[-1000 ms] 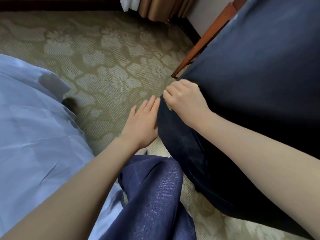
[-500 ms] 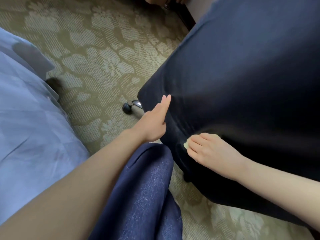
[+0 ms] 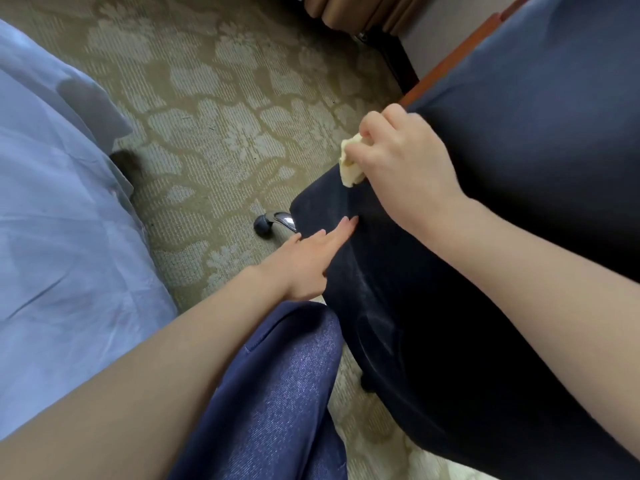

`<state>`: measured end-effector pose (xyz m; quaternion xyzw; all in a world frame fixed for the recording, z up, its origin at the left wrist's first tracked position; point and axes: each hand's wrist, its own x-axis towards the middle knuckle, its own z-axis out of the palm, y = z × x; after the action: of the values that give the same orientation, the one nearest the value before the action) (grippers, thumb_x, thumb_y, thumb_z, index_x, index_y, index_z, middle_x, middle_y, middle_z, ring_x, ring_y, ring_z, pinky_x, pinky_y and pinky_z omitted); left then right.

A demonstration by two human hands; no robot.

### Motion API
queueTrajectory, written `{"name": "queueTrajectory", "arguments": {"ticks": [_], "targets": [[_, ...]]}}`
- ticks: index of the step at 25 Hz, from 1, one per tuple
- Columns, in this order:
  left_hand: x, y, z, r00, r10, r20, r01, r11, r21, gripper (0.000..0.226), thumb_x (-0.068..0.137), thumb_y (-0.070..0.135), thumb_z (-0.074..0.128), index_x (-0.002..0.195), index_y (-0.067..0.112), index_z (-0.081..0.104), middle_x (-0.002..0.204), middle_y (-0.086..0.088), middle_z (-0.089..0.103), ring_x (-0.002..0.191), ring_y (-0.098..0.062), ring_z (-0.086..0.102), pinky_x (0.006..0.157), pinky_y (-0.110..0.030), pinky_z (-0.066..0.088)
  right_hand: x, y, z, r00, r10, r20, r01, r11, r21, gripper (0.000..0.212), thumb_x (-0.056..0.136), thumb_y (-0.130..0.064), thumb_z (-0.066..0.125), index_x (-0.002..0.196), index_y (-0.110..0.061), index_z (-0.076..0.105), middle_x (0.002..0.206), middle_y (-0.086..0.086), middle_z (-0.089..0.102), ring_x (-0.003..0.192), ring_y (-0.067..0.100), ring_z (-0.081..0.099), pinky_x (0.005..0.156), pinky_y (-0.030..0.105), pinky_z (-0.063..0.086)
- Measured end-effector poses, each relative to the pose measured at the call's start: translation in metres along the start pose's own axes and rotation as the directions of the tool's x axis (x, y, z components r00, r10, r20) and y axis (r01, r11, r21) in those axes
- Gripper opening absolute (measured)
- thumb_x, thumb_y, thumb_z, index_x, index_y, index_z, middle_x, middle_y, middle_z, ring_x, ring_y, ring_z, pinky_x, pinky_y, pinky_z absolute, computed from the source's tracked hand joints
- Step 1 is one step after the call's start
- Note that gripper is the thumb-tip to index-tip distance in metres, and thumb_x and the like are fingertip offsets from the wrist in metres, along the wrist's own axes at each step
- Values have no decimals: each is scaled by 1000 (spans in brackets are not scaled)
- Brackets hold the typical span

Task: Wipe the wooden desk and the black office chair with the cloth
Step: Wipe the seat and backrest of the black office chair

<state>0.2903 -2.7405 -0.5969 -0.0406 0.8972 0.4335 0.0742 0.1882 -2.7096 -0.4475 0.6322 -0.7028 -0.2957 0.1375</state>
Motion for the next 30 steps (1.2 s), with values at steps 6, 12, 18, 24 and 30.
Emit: {"name": "queueTrajectory", "arguments": {"ticks": [6, 12, 18, 24, 30], "targets": [[-23, -22, -5, 994, -91, -56, 96, 990, 99, 73, 89, 3, 40, 152, 23, 8, 160, 6, 4, 146, -18, 10, 116, -39, 16, 28, -37, 50, 989, 37, 142, -46, 997, 56, 30, 94, -6, 27, 111, -7, 52, 111, 11, 52, 107, 30, 43, 87, 37, 31], [-39, -31, -10, 977, -210, -42, 212, 976, 59, 68, 90, 2, 37, 151, 22, 15, 160, 5, 2, 147, -18, 6, 116, -40, 15, -31, -71, 88, 975, -130, 180, 112, 988, 107, 41, 100, -14, 20, 136, -4, 35, 131, 9, 46, 121, 28, 42, 106, 36, 29], [-24, 9, -1, 990, -114, -85, 109, 992, -61, 79, 88, -3, 36, 152, 22, -3, 160, 4, -5, 147, -20, 2, 115, -46, 18, -144, -86, 97, 942, -294, 162, 285, 955, 78, 25, 91, -12, 50, 111, -9, 65, 102, 4, 64, 94, 22, 60, 82, 32, 49], [-12, 34, 8, 997, -15, -78, 10, 998, -63, 86, 85, -4, 37, 150, 27, -9, 159, 11, -10, 146, -20, -9, 116, -48, 16, -231, -73, 84, 824, -455, 337, 446, 889, 107, 11, 78, -24, 72, 87, -19, 75, 85, -5, 67, 83, 16, 63, 73, 27, 51], [-9, 32, 7, 1000, -7, -12, 7, 1000, -17, 92, 85, -3, 39, 148, 34, -17, 157, 16, -14, 146, -21, -9, 117, -49, 9, -192, -37, 35, 961, -270, 60, 262, 959, 111, 21, 88, -8, 47, 86, -12, 67, 81, 2, 61, 76, 21, 58, 68, 32, 47]]}}
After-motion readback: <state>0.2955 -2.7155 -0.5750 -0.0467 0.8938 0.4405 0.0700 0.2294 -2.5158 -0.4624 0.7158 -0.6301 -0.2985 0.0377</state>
